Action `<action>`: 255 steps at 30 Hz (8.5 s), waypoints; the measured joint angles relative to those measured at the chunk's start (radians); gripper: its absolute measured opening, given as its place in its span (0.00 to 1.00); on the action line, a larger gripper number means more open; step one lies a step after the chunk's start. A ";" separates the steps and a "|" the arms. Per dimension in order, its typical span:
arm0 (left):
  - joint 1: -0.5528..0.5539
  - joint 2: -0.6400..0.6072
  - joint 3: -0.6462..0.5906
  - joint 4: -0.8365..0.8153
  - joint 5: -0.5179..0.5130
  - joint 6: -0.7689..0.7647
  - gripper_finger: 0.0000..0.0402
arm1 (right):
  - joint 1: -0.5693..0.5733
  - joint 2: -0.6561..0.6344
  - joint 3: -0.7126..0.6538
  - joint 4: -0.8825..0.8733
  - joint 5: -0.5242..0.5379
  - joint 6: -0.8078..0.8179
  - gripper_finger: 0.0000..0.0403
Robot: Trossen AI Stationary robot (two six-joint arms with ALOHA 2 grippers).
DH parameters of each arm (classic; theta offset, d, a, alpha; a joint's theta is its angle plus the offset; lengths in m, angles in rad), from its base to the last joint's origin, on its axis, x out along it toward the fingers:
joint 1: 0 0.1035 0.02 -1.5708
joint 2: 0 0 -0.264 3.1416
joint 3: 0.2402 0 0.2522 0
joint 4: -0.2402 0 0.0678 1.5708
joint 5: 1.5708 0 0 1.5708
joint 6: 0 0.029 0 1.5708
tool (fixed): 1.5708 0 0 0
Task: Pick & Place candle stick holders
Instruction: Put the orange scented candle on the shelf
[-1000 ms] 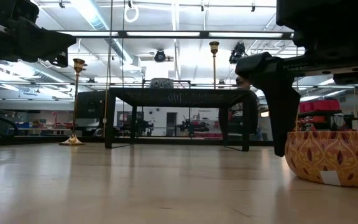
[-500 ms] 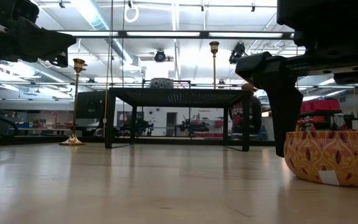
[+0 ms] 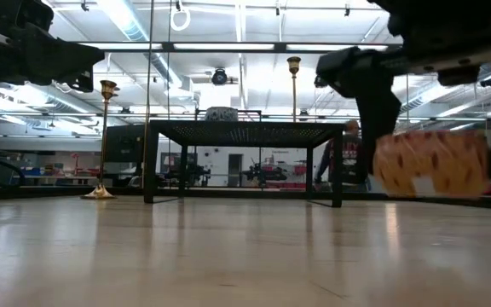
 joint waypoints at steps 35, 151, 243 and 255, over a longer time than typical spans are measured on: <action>0.000 0.000 0.000 0.000 0.000 0.000 0.06 | -0.422 -0.127 0.407 -0.349 -0.011 -0.047 0.76; 0.000 0.000 0.000 0.000 0.000 0.000 0.06 | -0.829 -0.006 0.425 -0.079 0.094 -0.004 0.76; 0.000 0.000 0.000 0.000 0.000 0.000 0.06 | -0.765 0.033 0.456 -0.192 0.018 0.027 0.76; 0.000 0.000 0.000 0.000 0.000 0.000 0.06 | -0.767 0.051 0.454 -0.195 0.037 0.026 0.76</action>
